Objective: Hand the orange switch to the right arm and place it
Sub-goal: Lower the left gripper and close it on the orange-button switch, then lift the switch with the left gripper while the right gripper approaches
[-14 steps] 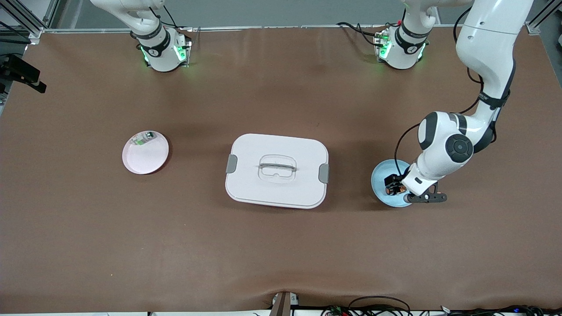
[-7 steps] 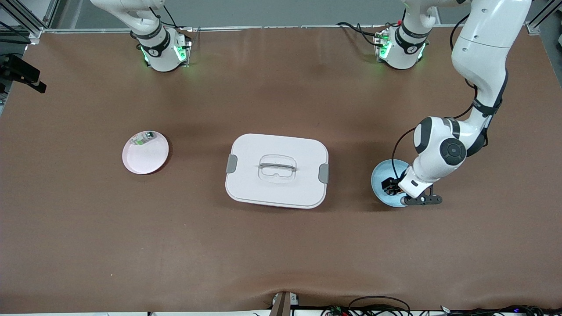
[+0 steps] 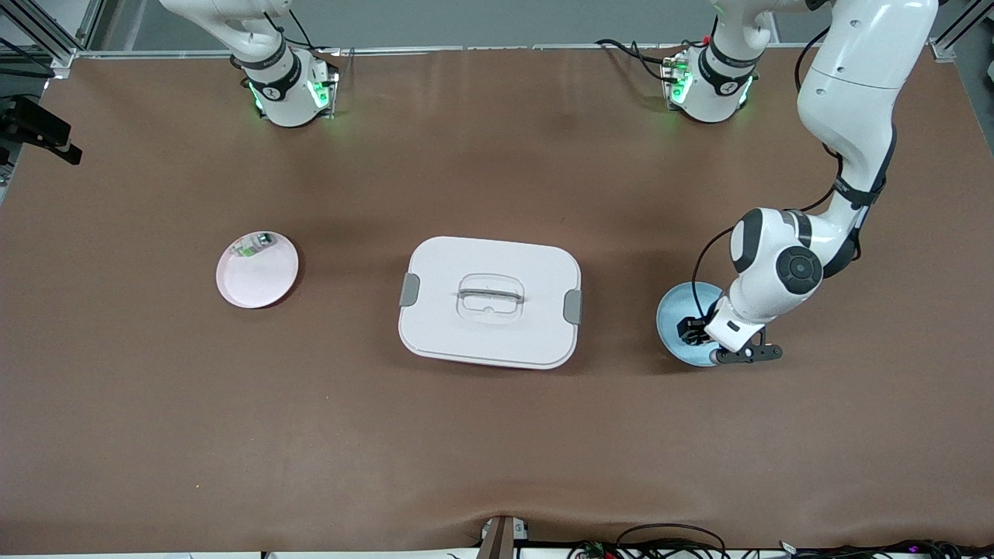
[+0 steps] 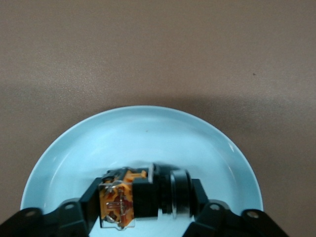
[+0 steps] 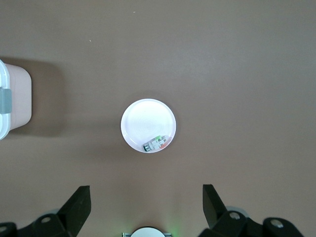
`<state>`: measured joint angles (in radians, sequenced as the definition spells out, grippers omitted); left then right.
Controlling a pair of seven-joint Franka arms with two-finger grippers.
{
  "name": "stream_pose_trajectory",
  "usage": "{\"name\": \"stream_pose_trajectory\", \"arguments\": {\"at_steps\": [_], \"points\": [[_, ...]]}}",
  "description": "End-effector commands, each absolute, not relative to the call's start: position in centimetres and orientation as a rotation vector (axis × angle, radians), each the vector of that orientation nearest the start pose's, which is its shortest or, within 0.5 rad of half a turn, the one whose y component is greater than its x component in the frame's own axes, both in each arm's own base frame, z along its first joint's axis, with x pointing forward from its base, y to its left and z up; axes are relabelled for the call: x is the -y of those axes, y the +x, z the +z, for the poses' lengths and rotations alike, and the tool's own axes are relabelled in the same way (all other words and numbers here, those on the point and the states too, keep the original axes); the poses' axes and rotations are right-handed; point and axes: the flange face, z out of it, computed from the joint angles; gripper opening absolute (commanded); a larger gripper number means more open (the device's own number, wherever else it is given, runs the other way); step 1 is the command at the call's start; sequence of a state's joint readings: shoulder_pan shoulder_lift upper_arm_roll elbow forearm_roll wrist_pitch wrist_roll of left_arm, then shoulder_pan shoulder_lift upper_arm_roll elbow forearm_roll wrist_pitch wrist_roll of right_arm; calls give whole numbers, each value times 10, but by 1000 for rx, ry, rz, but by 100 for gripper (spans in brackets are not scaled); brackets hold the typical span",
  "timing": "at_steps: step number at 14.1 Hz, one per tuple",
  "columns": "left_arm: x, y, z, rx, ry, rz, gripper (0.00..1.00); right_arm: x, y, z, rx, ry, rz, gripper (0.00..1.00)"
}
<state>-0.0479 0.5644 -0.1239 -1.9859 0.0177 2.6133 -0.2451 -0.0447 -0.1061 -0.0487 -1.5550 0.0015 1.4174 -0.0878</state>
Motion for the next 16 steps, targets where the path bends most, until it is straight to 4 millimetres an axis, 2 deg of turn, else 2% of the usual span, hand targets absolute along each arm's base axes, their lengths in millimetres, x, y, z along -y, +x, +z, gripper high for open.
{"name": "stream_pose_trajectory", "arguments": {"at_steps": [1, 2, 4, 7, 10, 14, 16], "points": [[106, 610, 193, 162, -3211, -109, 4, 50, 503, 680, -10, -3148, 40, 100], [105, 611, 201, 161, -3211, -121, 0, 50, 503, 680, -10, -3148, 40, 100], [106, 613, 225, 156, -3206, -115, 0, 49, 504, 679, -7, -3147, 42, 100], [111, 611, 268, 140, -3200, -92, 0, 46, 504, 679, 0, -3147, 42, 100], [117, 610, 322, 192, -3196, -92, 0, 45, 505, 679, 2, -3147, 40, 100], [152, 611, 384, 311, -3190, -5, 0, 46, 505, 680, 2, -3148, 30, 100], [183, 607, 405, 404, -3188, 39, 0, 44, 506, 680, 3, -3134, 28, 100]]}}
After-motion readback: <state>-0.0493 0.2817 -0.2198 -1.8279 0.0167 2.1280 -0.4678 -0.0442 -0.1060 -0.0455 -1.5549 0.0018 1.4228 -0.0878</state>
